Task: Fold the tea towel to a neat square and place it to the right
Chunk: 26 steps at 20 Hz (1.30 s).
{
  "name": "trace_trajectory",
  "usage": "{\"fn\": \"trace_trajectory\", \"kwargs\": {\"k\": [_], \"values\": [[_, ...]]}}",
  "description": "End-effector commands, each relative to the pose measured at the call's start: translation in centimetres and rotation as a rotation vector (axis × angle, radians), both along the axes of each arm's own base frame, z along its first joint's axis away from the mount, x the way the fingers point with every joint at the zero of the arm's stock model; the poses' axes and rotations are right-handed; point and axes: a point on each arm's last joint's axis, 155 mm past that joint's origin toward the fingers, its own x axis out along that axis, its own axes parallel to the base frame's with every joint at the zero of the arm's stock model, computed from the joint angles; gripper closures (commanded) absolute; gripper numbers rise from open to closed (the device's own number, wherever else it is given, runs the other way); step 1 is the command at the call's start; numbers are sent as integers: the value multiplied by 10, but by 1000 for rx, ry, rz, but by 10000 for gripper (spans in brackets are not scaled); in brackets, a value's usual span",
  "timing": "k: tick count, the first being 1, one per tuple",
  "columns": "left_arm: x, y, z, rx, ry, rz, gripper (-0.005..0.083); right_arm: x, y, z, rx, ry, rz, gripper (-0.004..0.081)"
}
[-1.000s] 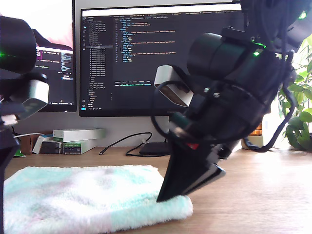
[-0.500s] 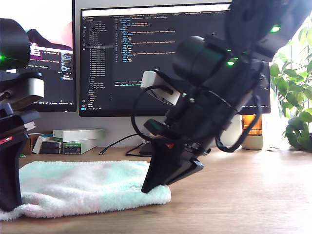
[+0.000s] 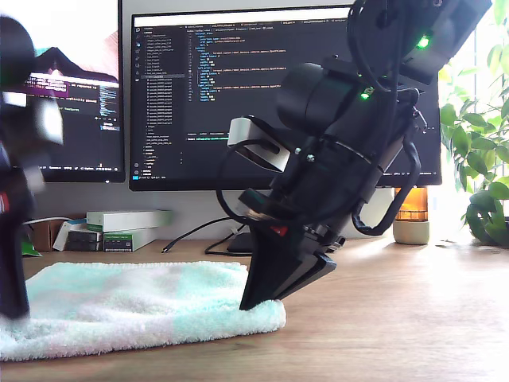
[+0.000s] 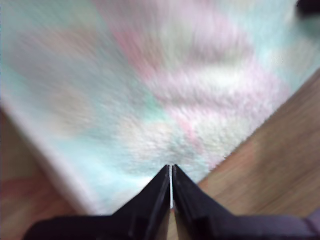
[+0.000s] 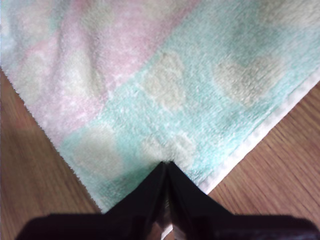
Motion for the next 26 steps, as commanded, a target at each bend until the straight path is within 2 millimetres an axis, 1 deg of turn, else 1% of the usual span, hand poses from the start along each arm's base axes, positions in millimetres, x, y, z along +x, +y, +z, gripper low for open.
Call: {"fn": "trace_trajectory", "kwargs": {"k": [1, 3, 9, 11, 14, 17, 19, 20, 22, 26], "values": [[1, 6, -1, 19, 1, 13, 795, -14, -17, -31, -75, 70, -8, 781], [-3, 10, -4, 33, 23, 19, 795, -13, -16, -30, -71, 65, -9, 781], [-10, 30, -24, 136, 97, 64, 795, -12, -14, -29, -65, 57, -6, 781], [-12, 32, -30, 152, 120, 64, 795, -11, -14, -29, -62, 56, -5, 781], [-13, 42, -42, 214, 152, 85, 795, -12, -13, -29, -59, 58, -3, 781], [-12, 44, -51, 238, 172, 93, 795, -12, -13, -29, -59, 58, -3, 781], [-8, 41, -49, 224, 154, 92, 795, -12, -13, -29, -59, 58, -4, 781], [-6, 39, -45, 211, 140, 90, 795, -12, -13, -29, -59, 58, -3, 781], [-7, 35, -32, 187, 132, 83, 795, -12, -13, -29, -57, 61, -2, 781], [-12, 37, -7, 168, 98, 78, 795, -15, -11, -27, -36, 81, 6, 781]]}}
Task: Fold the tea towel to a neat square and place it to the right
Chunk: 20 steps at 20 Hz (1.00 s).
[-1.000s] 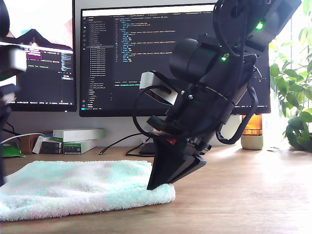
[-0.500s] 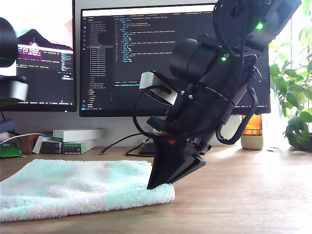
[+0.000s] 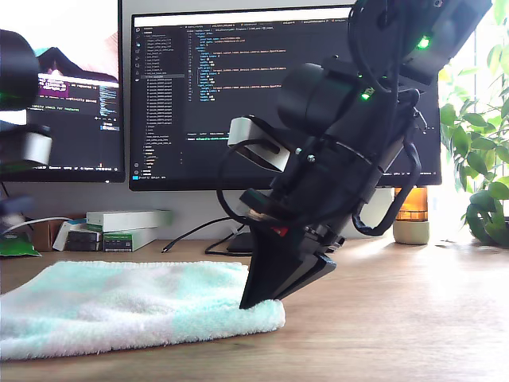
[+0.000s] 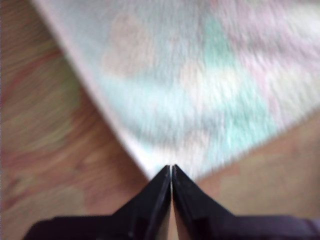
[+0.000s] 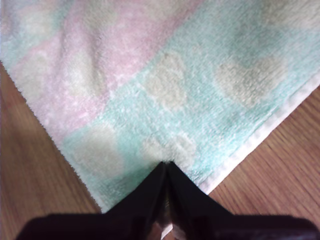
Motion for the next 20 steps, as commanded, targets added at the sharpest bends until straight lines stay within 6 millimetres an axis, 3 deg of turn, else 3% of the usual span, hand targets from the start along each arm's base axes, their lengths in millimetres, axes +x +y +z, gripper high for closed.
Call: {"fn": "trace_trajectory", "kwargs": {"k": [1, 6, 14, 20], "values": [[6, -3, 17, -26, -52, -1, 795, -13, -13, -27, -58, 63, -2, 781], [21, -11, 49, -98, -203, -6, 795, -10, -1, -11, -2, 58, 13, 781], [45, -28, 67, -157, -329, -78, 795, 9, 12, 42, 76, -33, -7, 781], [53, -60, 86, -297, -398, -192, 795, -5, 2, 50, 37, -65, 82, 781]]}}
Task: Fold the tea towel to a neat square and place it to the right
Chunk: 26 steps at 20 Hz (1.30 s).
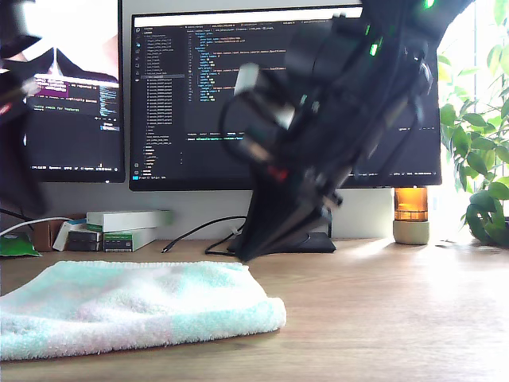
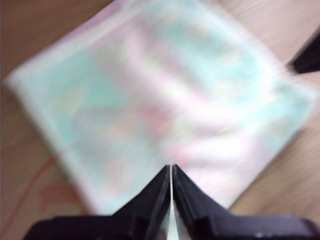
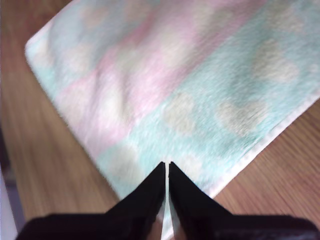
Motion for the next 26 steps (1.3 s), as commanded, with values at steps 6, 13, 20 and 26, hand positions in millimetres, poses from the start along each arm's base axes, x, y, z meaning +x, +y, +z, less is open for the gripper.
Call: {"fn": "trace_trajectory", "kwargs": {"k": [6, 13, 20, 26], "values": [[4, -36, -11, -90, 27, -161, 795, -24, -17, 11, -110, -163, 261, 781], [25, -67, -41, -166, 58, -236, 795, -45, -8, 7, -262, -386, 547, 686], [24, -75, -81, -173, 154, -253, 795, -52, 0, 6, -293, -472, 658, 434], [23, -73, -87, -175, 184, -231, 795, -47, 8, -4, -289, -478, 660, 434]]}}
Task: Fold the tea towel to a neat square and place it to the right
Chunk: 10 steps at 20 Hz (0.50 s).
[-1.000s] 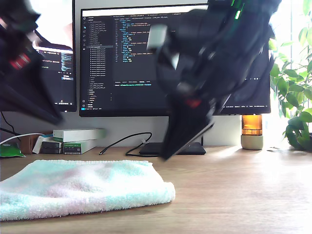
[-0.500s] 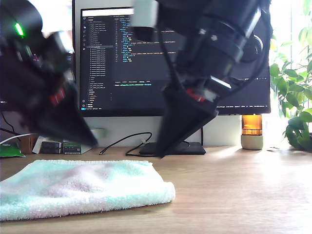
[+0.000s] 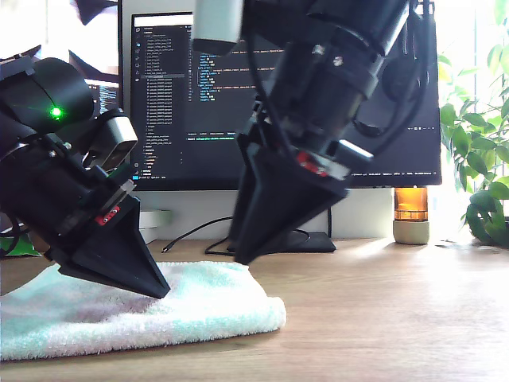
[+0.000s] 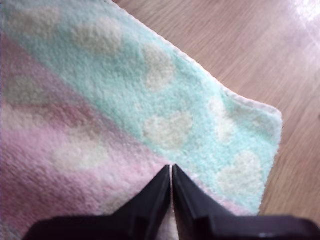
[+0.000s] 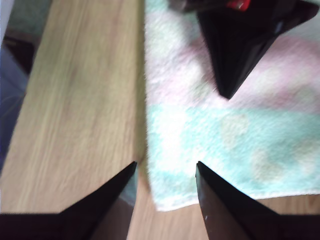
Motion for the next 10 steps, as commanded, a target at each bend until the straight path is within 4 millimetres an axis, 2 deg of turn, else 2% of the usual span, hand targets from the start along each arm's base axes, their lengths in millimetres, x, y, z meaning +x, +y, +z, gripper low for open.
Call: {"fn": "trace_trajectory", "kwargs": {"k": [1, 10], "values": [[0, 1, -8, 6, 27, 12, 795, -4, 2, -16, -32, 25, 17, 434], [-4, 4, -28, 37, 79, 16, 795, -4, 1, -39, -73, 58, 15, 434]]}}
